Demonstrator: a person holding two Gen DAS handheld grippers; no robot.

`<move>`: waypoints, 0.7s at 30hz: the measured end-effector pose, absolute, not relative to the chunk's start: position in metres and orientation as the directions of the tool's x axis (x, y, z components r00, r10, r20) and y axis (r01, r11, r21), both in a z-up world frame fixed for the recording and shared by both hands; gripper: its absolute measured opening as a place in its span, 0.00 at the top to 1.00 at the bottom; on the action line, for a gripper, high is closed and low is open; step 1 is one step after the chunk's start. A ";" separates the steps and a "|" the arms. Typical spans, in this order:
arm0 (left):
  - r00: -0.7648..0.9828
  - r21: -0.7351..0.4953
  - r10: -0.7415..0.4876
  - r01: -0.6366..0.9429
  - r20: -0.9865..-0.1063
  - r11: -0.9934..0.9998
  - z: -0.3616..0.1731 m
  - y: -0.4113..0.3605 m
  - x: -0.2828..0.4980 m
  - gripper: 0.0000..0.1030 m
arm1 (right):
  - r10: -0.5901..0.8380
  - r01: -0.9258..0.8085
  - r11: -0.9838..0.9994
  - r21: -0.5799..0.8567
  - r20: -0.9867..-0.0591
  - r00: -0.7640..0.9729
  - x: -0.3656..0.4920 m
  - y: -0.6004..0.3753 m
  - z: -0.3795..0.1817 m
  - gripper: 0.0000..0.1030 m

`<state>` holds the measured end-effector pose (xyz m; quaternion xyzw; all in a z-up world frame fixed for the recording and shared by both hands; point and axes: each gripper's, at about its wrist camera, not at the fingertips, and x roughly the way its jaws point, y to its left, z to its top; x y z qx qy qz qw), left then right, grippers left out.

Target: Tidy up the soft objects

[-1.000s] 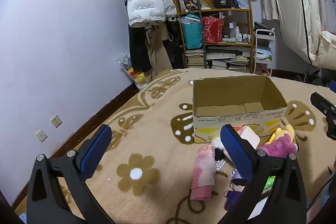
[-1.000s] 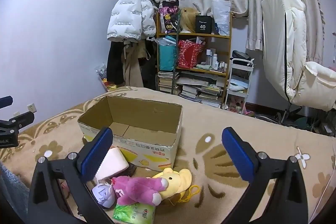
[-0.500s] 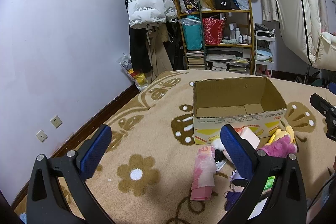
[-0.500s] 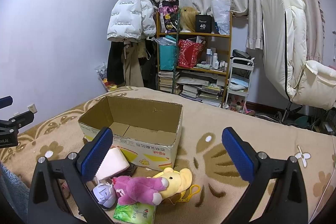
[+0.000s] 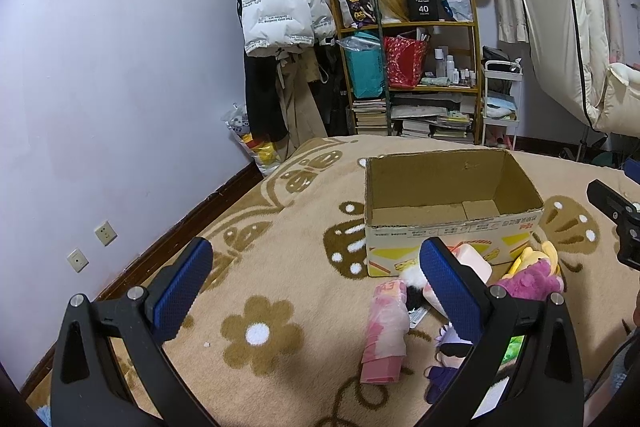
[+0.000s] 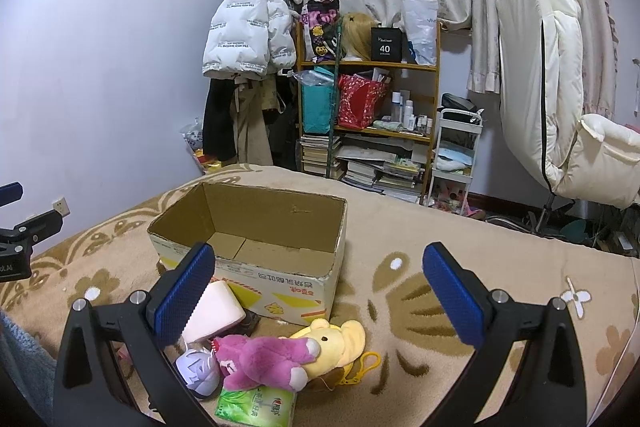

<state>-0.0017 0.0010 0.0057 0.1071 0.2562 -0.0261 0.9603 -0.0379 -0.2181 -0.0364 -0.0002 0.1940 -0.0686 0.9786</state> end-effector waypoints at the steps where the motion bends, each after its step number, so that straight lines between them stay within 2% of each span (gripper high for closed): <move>1: 0.867 0.192 0.005 0.104 -0.498 0.976 0.005 0.001 -0.002 0.01 | -0.134 0.134 0.991 -0.027 -0.379 0.915 -0.038 -0.218 -0.036 0.00; 21: 0.868 0.194 0.008 0.102 -0.496 0.976 0.005 0.000 -0.002 0.01 | -0.137 0.137 0.990 -0.028 -0.382 0.914 -0.037 -0.218 -0.036 0.00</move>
